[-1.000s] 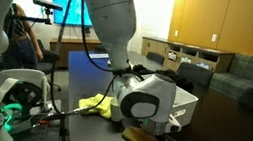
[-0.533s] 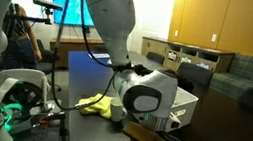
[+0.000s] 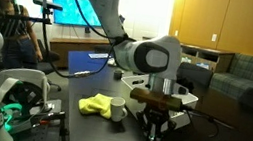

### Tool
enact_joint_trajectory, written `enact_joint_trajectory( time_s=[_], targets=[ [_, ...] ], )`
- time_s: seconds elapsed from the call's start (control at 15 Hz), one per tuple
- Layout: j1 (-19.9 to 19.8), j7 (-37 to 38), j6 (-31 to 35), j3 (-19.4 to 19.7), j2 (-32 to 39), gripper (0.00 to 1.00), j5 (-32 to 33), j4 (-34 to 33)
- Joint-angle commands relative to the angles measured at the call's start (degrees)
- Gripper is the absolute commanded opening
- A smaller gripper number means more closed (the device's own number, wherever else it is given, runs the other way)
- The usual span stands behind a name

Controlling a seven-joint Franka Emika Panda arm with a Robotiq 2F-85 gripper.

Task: The white towel should go in the basket first, followed by the marker in the cup, then the yellow towel in the basket, and the black tape in the cup.

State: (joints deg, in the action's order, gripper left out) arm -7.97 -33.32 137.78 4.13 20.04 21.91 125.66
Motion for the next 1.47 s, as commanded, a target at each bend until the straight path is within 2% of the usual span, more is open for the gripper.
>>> enact_joint_trajectory(
  time_s=[0.0, 0.4, 0.93, 1.4],
  targets=[
    [2.85, 3.36, -4.35, 0.29, -6.65, 0.08, 4.62, 0.07],
    [5.27, 2.69, -0.69, -2.9, -9.97, 0.08, 3.93, -0.2],
    [7.29, 2.93, 9.16, -8.2, -10.05, 0.08, -5.67, 3.58],
    [8.27, 3.45, 25.28, -7.59, -9.92, 0.08, 0.2, 11.95]
  ],
)
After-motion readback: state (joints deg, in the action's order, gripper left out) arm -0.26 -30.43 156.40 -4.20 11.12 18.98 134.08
